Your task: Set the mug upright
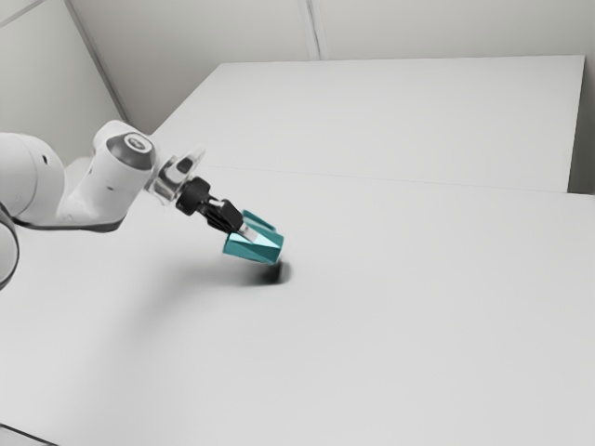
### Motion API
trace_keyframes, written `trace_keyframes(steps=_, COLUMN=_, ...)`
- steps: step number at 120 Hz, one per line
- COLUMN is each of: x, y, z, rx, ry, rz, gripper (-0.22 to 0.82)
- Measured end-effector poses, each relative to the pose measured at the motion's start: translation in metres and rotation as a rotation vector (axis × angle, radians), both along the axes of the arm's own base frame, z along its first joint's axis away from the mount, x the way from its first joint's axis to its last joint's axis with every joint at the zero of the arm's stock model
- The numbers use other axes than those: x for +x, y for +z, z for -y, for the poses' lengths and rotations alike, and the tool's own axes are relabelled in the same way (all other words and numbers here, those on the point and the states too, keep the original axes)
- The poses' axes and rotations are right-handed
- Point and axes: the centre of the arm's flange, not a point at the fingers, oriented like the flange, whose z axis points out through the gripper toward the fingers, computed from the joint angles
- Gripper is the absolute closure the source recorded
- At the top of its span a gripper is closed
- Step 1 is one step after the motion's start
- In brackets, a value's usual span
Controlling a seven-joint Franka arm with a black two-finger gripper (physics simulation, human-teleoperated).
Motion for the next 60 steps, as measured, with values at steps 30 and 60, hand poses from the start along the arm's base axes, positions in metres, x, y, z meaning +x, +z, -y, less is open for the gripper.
trace_keyframes(steps=30, x=0.003, y=0.038, z=0.015, rx=0.229, ry=-0.135, rz=0.017, gripper=0.78)
trace_keyframes(steps=60, x=0.004, y=0.046, z=0.035, rx=0.398, ry=-0.207, rz=0.03, gripper=0.78)
